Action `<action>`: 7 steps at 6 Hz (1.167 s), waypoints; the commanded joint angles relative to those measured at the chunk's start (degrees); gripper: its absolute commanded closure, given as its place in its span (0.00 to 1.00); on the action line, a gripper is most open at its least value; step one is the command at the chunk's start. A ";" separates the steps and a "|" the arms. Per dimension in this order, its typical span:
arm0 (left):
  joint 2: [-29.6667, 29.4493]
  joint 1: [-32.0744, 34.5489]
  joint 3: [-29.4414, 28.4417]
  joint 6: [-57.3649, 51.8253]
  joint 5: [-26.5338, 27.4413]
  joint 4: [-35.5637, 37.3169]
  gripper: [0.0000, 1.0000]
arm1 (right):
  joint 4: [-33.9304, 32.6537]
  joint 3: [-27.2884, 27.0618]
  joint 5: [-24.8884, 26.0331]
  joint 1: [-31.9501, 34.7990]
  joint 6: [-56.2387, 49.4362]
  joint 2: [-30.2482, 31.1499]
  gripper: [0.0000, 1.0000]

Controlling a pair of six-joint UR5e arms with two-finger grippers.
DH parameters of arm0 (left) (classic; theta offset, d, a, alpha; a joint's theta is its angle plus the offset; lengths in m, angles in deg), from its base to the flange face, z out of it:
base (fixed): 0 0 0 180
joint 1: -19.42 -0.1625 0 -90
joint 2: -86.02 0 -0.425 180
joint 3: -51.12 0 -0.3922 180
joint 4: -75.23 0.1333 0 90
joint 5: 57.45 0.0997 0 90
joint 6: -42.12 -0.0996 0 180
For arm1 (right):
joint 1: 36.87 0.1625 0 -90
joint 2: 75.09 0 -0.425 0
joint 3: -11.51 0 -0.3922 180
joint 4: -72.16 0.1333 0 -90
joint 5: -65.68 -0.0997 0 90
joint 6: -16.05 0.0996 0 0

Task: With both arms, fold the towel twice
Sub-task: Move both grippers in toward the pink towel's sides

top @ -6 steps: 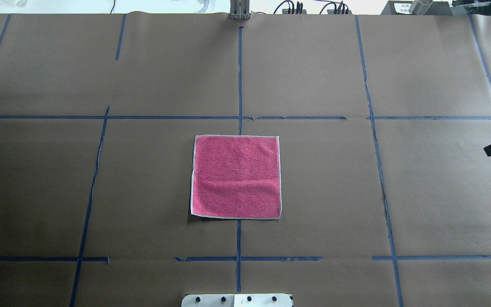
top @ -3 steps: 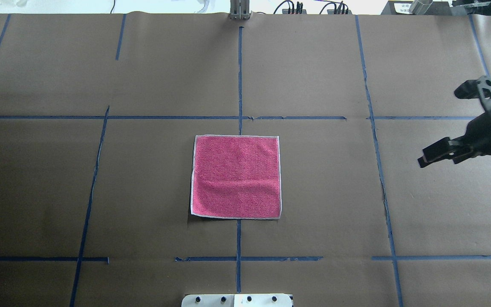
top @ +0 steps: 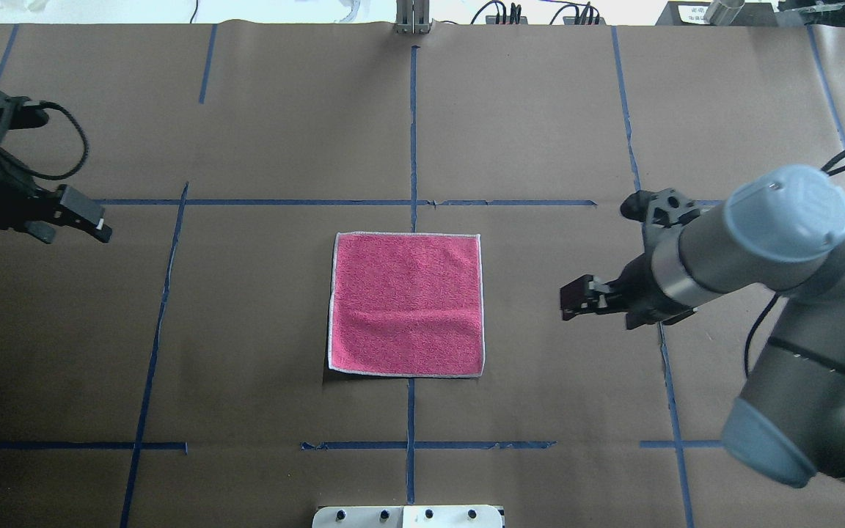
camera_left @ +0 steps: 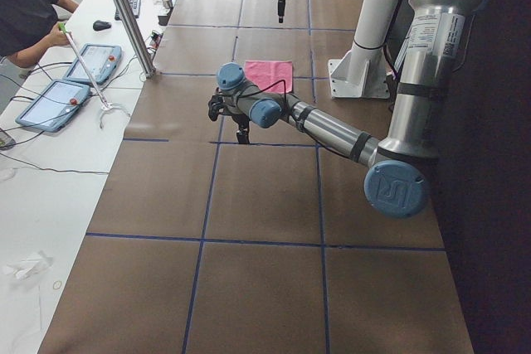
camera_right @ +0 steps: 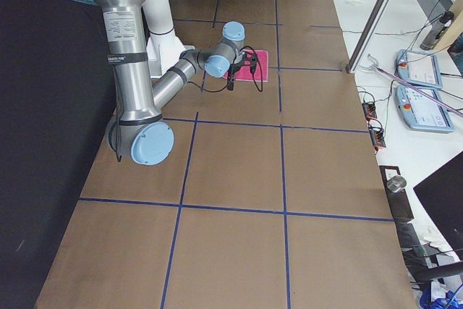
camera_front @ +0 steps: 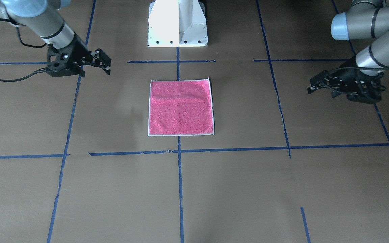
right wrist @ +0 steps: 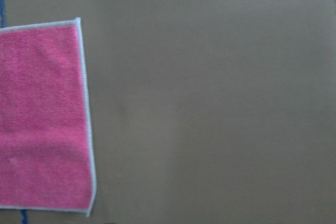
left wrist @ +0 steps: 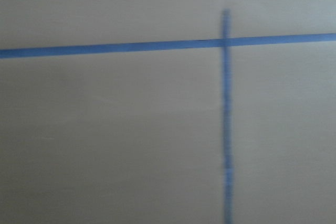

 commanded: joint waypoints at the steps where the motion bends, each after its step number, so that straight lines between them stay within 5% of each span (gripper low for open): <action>1: -4.74 -8.49 2.72 15.70 7.56 0.02 0.00 | 0.37 5.04 13.90 -11.28 15.20 -8.66 0.00; 2: -6.50 -12.10 2.65 20.48 9.51 0.02 0.00 | 0.46 5.67 20.84 -15.07 17.94 -8.95 0.00; 3: -6.69 -12.66 2.65 20.70 9.62 0.02 0.00 | 0.47 7.59 22.65 -15.72 20.06 -10.26 0.01; 7: -7.57 -15.65 2.83 24.57 14.81 0.02 0.00 | 0.03 13.58 23.64 -16.25 27.46 -13.08 0.10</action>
